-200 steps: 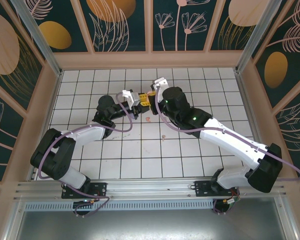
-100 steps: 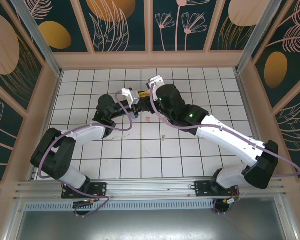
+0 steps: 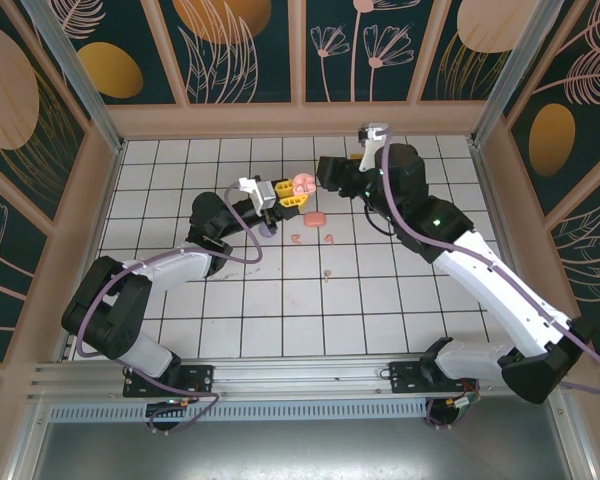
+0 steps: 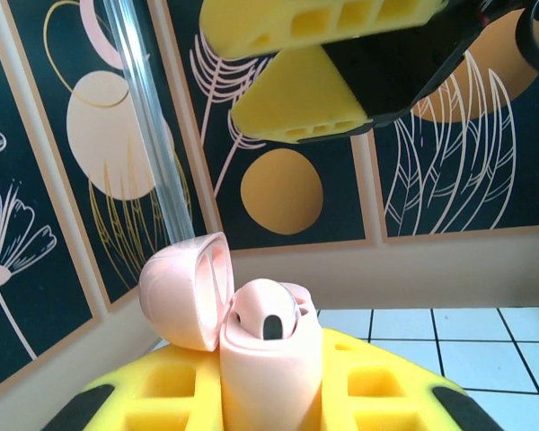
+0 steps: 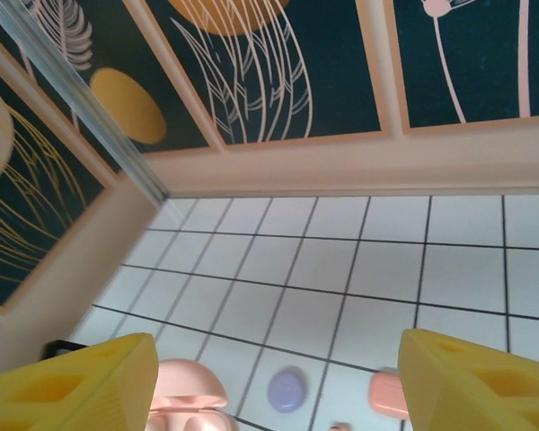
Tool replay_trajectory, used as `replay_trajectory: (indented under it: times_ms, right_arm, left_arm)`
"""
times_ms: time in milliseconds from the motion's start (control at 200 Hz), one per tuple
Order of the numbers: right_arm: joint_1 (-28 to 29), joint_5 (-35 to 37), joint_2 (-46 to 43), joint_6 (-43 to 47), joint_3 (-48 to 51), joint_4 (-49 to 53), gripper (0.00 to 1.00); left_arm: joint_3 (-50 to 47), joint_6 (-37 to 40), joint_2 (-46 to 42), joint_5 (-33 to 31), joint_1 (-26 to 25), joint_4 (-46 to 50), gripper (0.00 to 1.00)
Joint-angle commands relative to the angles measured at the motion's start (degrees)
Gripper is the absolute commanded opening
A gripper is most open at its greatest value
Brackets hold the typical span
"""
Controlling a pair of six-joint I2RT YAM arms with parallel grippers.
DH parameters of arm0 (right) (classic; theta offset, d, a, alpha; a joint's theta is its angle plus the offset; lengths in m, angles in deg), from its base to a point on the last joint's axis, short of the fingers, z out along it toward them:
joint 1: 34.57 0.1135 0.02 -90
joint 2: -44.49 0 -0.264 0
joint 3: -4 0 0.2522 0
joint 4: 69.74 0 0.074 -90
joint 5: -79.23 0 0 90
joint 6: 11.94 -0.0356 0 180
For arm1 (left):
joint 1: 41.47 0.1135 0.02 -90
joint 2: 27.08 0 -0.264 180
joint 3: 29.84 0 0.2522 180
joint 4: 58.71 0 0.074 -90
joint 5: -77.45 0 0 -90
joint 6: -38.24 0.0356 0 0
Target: Insert the wireless bluetooth earbuds into the charging case
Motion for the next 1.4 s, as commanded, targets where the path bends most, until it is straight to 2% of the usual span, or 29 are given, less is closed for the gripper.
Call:
replay_trajectory:
  times_ms: [0,325,631,1116,1391]
  right_arm:
    - [-0.42,-2.21,-0.81,-5.88,0.99,1.65,0.71]
    - [-3.11,0.24,-1.65,-19.77,10.21,9.56,0.7]
    - [-0.61,-3.55,5.78,-30.43,22.85,8.89,0.67]
    - [3.16,-3.17,23.4,-28.73,18.25,12.13,0.46]
    - [4.05,-3.44,30.21,-27.27,14.25,12.78,0.43]
  left_arm:
    - [-0.57,-1.33,0.58,-0.23,-0.24,-4.42,0.0]
    - [-4.36,-2.14,-1.03,-8.64,-0.2,-9.58,0.0]
    - [-9.51,-3.45,-2.46,-16.58,-0.24,-16.07,0.0]
    - [-14.25,-4.17,-4.59,-20.35,-0.24,-21.17,0.0]
    - [-14.73,-4.09,-3.9,-20.75,-0.15,-22.6,0.0]
